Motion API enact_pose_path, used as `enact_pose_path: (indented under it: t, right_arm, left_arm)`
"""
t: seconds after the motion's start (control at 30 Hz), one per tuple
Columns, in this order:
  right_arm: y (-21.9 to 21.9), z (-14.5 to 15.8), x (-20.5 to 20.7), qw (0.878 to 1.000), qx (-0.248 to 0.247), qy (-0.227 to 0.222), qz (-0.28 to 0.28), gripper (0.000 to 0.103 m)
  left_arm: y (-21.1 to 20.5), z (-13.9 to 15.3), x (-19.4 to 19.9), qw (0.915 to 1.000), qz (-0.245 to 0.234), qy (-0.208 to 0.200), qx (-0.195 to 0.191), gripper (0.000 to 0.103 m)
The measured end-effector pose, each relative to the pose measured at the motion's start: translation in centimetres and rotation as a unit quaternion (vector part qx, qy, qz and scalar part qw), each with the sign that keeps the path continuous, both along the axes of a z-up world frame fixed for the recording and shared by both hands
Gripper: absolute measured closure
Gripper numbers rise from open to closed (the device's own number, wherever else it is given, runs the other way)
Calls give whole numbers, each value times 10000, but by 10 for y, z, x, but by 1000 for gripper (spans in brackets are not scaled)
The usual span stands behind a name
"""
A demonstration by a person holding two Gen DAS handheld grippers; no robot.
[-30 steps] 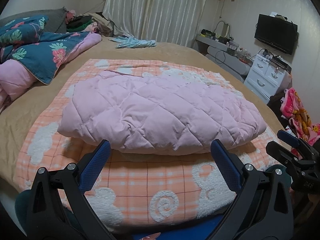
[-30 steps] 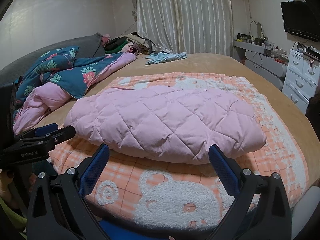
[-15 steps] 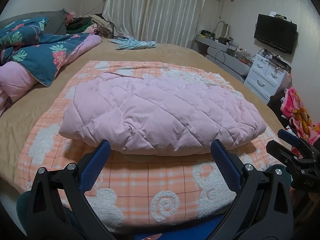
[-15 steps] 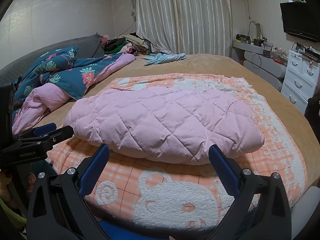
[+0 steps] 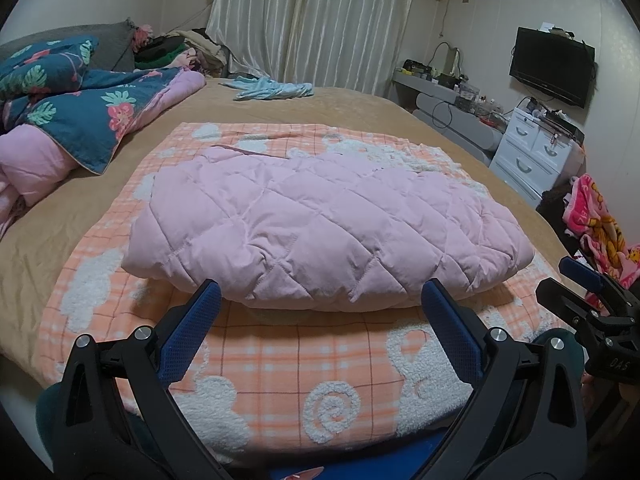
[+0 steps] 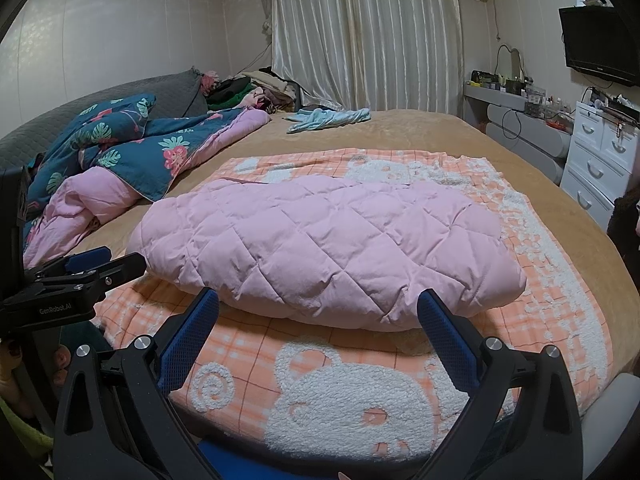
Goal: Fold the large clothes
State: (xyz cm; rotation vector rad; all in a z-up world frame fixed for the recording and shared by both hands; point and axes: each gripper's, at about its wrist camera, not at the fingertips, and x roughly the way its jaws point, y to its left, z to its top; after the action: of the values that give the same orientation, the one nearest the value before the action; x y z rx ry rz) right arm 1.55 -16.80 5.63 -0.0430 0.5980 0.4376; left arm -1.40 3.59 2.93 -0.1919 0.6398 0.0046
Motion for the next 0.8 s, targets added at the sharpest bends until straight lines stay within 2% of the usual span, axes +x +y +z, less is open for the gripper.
enact_pose_path:
  t: [0.8]
  right_arm:
    - [-2, 4, -1, 10000, -19, -54, -18, 4]
  left_arm:
    - [5, 0, -1, 10000, 19, 13, 60, 9]
